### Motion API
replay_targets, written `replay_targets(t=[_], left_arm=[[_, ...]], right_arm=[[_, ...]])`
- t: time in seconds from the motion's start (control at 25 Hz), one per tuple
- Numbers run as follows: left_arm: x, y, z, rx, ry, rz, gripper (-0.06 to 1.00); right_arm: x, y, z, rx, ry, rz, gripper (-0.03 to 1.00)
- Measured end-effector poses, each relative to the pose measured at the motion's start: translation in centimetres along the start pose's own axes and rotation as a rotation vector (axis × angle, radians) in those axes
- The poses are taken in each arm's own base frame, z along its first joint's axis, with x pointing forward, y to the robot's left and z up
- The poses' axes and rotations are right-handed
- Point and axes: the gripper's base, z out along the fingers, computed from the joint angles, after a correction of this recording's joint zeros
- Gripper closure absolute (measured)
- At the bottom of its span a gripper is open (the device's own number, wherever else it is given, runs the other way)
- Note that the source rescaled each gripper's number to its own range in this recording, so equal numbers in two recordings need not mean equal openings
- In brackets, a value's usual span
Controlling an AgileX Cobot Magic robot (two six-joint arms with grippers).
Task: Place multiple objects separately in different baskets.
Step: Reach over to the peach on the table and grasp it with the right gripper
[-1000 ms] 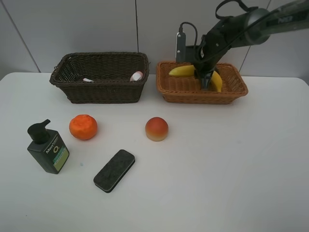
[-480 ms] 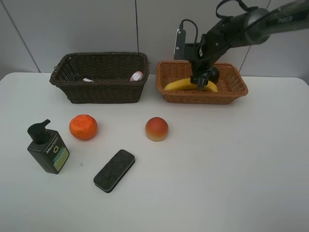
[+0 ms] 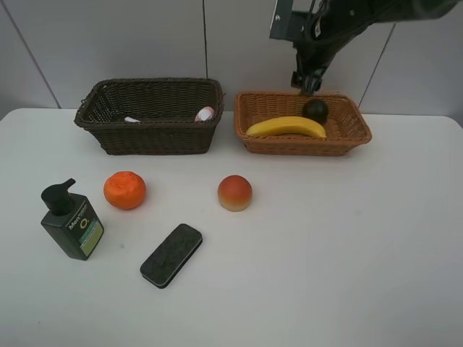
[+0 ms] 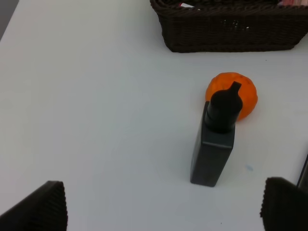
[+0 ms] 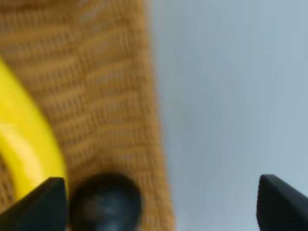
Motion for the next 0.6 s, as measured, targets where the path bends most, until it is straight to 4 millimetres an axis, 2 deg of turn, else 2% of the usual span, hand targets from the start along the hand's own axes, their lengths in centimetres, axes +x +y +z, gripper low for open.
replay_targets(t=[0.16, 0.32, 0.44, 0.6], left_arm=[[0.0, 0.0, 0.0, 0.000, 0.000, 0.000, -0.05], [0.0, 0.0, 0.0, 0.000, 0.000, 0.000, -0.05], [0.0, 0.0, 0.0, 0.000, 0.000, 0.000, -0.05], [0.0, 0.0, 0.0, 0.000, 0.000, 0.000, -0.05]], right_arm=[[-0.1, -2.1, -6.0, -0.009, -0.004, 0.106, -0.01], [-0.6, -1.9, -10.7, -0.109, 0.004, 0.185, -0.02], [-1.3, -0.6, -12.4, -0.245, 0.005, 0.244, -0.02], [-2.5, 1.5, -12.5, -0.420, 0.018, 0.276, -0.02]])
